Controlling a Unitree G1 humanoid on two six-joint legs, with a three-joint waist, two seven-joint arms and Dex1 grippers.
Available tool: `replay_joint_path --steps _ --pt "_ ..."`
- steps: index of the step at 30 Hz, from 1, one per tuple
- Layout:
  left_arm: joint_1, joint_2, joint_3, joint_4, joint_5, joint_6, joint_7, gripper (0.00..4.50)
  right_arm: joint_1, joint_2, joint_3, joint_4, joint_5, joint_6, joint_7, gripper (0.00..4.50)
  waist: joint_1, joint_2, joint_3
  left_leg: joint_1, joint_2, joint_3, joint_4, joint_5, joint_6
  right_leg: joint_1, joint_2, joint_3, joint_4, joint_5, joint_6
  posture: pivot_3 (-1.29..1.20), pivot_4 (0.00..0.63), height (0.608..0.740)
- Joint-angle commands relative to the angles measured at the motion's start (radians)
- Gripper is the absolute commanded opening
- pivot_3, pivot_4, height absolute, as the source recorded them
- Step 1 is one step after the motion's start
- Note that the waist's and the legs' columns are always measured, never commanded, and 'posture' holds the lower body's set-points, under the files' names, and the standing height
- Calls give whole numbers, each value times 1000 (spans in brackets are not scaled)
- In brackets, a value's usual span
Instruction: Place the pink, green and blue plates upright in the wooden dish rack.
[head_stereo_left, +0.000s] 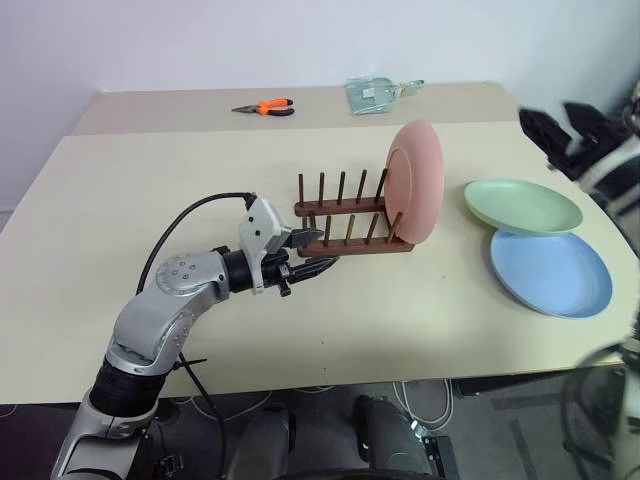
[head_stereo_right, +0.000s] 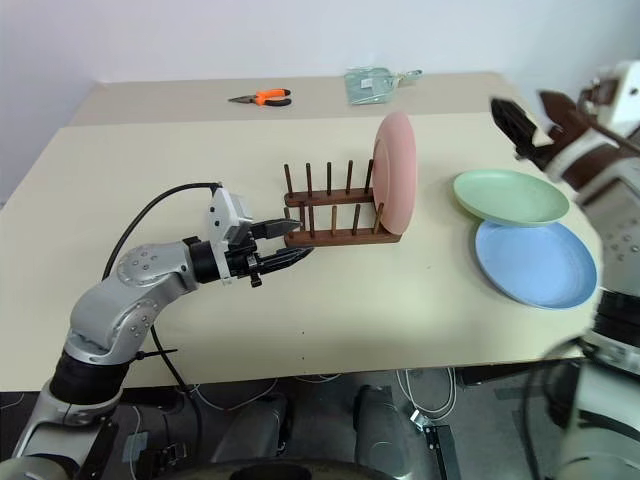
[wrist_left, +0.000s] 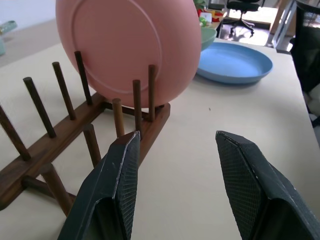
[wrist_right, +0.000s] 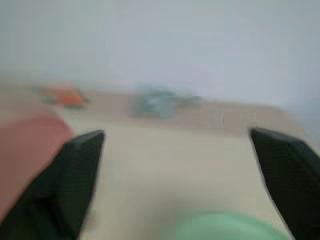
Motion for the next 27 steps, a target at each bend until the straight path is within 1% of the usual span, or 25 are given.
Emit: replay_joint_path --steps 1,4,10,12,14,15,16,17,20,21,23,25,26,27 --pt "-23 -10 -17 4 18 -38 -16 2463 82 -74 178 50 -259 -236 94 4480 -11 1 0 0 0 0 0 0 0 0 0 0 0 -1 2 0 150 740" --pt "-35 -19 -26 21 30 -48 -22 2463 65 -101 255 175 -382 -358 117 4480 -15 6 1 1 1 5 1 0 0 -1 0 4 1 -1 2 0 150 740" --pt "-22 -20 -23 9 38 -49 -20 2463 -20 -78 332 368 -520 -505 125 4480 -7 6 1 1 1 5 1 0 0 -1 0 4 1 0 0 0 150 740" --pt "-15 -16 -23 2 42 -47 -17 2463 -53 -61 344 427 -550 -541 112 3955 -4 6 1 1 1 5 1 0 0 -1 0 4 1 2 -2 0 150 740" --pt "-12 -11 -24 -2 46 -46 -15 2463 -74 -55 356 468 -574 -573 113 3222 -1 6 1 1 0 5 1 0 0 -1 0 4 1 1 -2 0 150 740" --pt "-11 -10 -24 -4 48 -46 -13 2463 -82 -51 358 482 -582 -586 113 2672 -1 6 1 1 0 5 1 0 0 -1 0 4 1 1 -2 0 150 740" --pt "-10 -10 -23 -5 48 -45 -10 2463 -90 -48 358 493 -589 -597 109 2247 -1 6 1 1 0 5 1 0 0 -1 0 4 1 1 -2 0 150 740" --pt "-9 -9 -20 -7 46 -44 -9 2463 -95 -47 360 499 -598 -607 108 1644 -2 6 1 0 0 5 1 0 0 -1 0 4 1 1 -2 0 150 740" --pt "-8 -9 -15 -14 41 -40 -6 2463 -103 -48 361 507 -623 -637 91 142 -3 6 1 1 0 5 1 0 0 -1 0 4 1 2 -2 0 150 740" --pt "-7 -9 -14 -15 39 -39 -6 2463 -103 -50 354 498 -628 -645 78 62 -3 6 1 1 0 5 1 0 0 -1 0 4 1 1 -2 0 150 740" --pt "-4 -7 -10 -16 37 -40 -8 2463 -110 -58 333 471 -632 -654 56 62 -3 6 1 1 0 5 1 0 0 -1 0 4 1 2 -2 0 150 740" --pt "1 3 -6 -13 40 -42 -13 2463 -145 -45 279 431 -595 -651 15 62 -5 6 1 1 0 5 1 0 0 -1 0 4 1 2 -2 0 150 740" --pt "4 7 -4 -11 40 -45 -16 2463 -167 -31 246 407 -563 -639 -1 62 -7 7 1 1 0 5 1 0 0 -1 0 4 1 2 -2 0 150 740" --pt "10 12 1 -11 38 -48 -19 2463 -223 14 172 332 -447 -570 -7 62 -10 7 2 1 0 5 1 0 0 -1 0 5 1 2 -2 0 150 740"
